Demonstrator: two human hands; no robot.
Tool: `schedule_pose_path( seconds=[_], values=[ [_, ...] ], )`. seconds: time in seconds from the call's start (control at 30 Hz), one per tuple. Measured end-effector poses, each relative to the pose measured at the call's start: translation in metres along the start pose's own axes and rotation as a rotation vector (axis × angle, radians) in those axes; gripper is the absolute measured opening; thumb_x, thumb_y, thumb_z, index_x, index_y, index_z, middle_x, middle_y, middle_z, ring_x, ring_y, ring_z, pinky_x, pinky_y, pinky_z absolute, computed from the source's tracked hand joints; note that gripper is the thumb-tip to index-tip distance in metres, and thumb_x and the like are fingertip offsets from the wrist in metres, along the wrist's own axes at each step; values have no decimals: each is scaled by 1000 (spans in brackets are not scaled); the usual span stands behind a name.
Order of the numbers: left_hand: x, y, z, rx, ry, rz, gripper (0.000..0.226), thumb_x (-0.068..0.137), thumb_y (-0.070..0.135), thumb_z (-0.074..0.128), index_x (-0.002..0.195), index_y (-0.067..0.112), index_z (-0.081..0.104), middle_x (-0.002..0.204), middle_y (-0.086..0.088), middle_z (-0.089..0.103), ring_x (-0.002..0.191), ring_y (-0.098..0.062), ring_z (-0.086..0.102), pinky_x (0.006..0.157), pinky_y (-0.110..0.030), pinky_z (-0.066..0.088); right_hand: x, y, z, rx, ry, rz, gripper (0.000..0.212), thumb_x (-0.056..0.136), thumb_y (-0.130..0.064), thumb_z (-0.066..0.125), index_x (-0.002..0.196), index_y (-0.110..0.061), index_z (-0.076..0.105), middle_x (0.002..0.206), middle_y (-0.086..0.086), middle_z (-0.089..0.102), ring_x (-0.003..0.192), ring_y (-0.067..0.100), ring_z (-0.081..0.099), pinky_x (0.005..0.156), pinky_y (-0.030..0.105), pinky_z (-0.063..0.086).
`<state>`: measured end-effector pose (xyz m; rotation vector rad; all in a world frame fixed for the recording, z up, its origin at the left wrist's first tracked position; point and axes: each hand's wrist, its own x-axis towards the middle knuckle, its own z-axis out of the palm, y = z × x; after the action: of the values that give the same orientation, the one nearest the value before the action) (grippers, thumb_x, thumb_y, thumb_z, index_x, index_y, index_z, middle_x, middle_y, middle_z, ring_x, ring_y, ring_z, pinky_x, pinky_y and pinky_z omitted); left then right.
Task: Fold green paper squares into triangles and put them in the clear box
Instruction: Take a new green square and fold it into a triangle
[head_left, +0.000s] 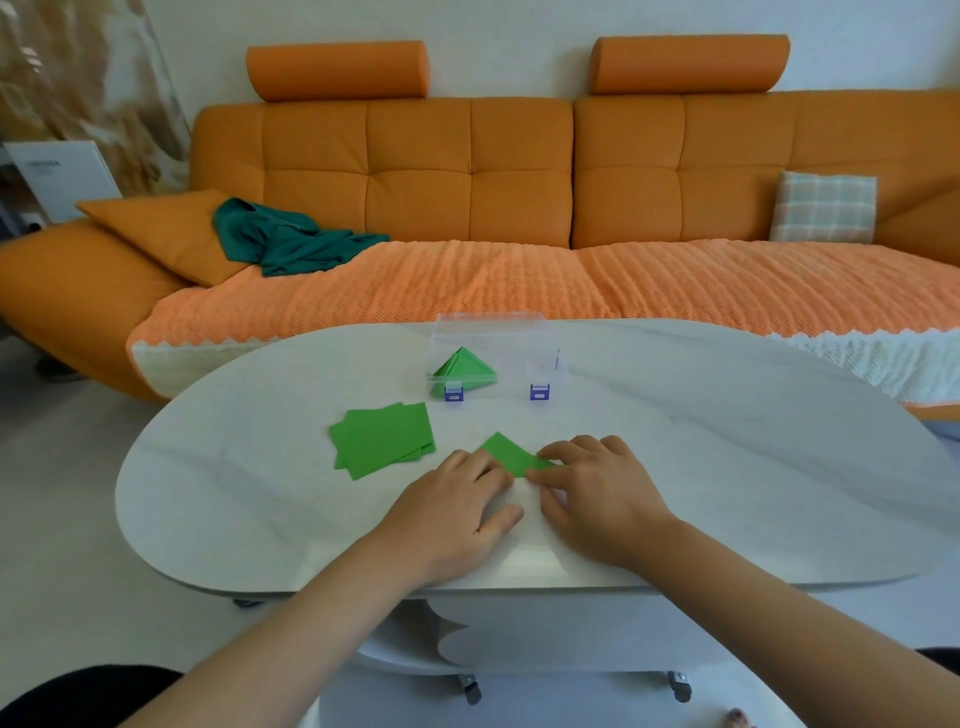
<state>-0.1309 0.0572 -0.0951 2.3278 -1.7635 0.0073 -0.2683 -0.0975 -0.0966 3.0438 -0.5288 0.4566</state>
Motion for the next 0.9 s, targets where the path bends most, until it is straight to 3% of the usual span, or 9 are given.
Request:
schedule_pose_path(
  seconds=[0.1,0.23,0.43,0.5,0.67,0.8,0.9],
  values=[
    [2,0,-1,-8,-7,-7,61,89,64,21,125,27,53,126,11,46,118,-11,40,97,-33,43,-6,10,-6,1,-2,72,34,79,-38,46,90,-37,78,103,-8,73,90,21,66,76,38,49],
    [4,-2,-3,-38,-3,1,57,90,62,25,125,28,53,124,14,46,116,-8,40,95,-32,43,-13,20,-12,32,1,127,36,80,-37,46,97,-37,77,113,-11,71,99,20,63,85,37,45],
    [12,-12,0,-139,72,18,30,96,43,51,121,30,62,133,13,47,127,-7,37,109,-27,32,-14,24,-9,66,35,117,44,82,-43,35,97,-36,76,113,-13,70,96,17,63,84,35,43],
    [16,-17,-2,-212,82,-8,27,97,38,54,120,32,65,134,13,50,127,-6,38,105,-21,28,-10,26,-11,84,14,112,43,85,-43,34,102,-34,73,114,-14,68,97,15,62,87,33,39],
    [26,-33,-7,-222,100,16,30,96,31,60,125,26,65,122,13,62,114,-4,49,103,-28,40,7,22,-13,169,-34,16,33,94,-41,53,125,-34,60,124,-15,61,109,12,58,95,30,37],
    [33,-39,-7,-146,131,113,25,96,30,61,118,21,69,112,9,69,106,-11,56,95,-29,45,24,16,-3,166,-29,-56,31,91,-43,58,120,-34,62,118,-14,63,103,13,59,90,31,40],
    [36,-40,-9,-130,183,157,22,97,27,56,109,20,73,99,8,73,93,-14,62,83,-35,51,35,16,4,148,49,-103,19,88,-38,59,103,-31,69,100,-12,68,86,17,63,80,36,44]
  ],
)
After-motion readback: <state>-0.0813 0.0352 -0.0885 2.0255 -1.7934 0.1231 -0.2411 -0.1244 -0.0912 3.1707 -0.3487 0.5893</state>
